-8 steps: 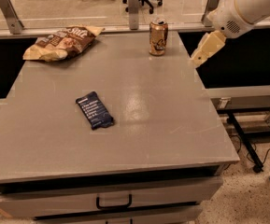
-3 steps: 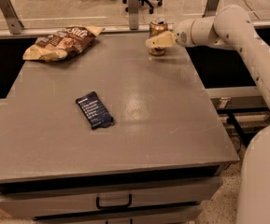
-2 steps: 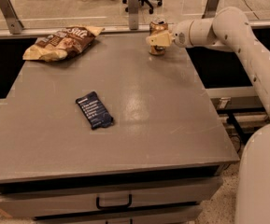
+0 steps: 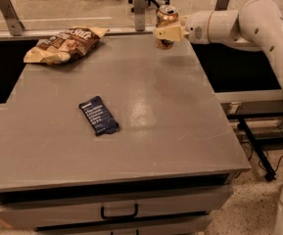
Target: Move orange can near rxbar blueberry
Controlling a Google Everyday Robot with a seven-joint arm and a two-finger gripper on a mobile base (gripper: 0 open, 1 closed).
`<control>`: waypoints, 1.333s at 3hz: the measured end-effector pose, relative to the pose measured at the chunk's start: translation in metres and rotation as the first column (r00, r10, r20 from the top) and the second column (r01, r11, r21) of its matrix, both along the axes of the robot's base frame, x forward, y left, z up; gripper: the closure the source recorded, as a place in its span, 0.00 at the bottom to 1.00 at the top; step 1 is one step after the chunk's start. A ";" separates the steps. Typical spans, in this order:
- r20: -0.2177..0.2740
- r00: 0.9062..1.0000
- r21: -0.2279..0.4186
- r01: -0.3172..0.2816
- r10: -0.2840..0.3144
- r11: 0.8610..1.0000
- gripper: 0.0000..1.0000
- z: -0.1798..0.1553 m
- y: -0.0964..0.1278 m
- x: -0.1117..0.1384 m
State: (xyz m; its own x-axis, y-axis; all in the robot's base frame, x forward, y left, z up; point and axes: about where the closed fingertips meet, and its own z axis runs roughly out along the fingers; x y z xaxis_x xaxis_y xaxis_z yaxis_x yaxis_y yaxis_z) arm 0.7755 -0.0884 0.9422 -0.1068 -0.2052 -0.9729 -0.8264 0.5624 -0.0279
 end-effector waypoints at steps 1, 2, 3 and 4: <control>0.003 1.000 0.001 -0.008 0.008 1.000 1.00 -0.001 0.005 0.000; 0.003 1.000 0.001 -0.008 0.008 1.000 1.00 -0.001 0.005 0.000; -0.010 0.997 -0.003 -0.076 0.076 0.997 1.00 -0.011 0.029 -0.028; 0.006 0.977 -0.009 -0.214 0.214 0.977 1.00 -0.017 0.073 -0.096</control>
Offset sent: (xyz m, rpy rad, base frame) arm -0.0454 0.0390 -0.0198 -0.0089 0.0341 0.1154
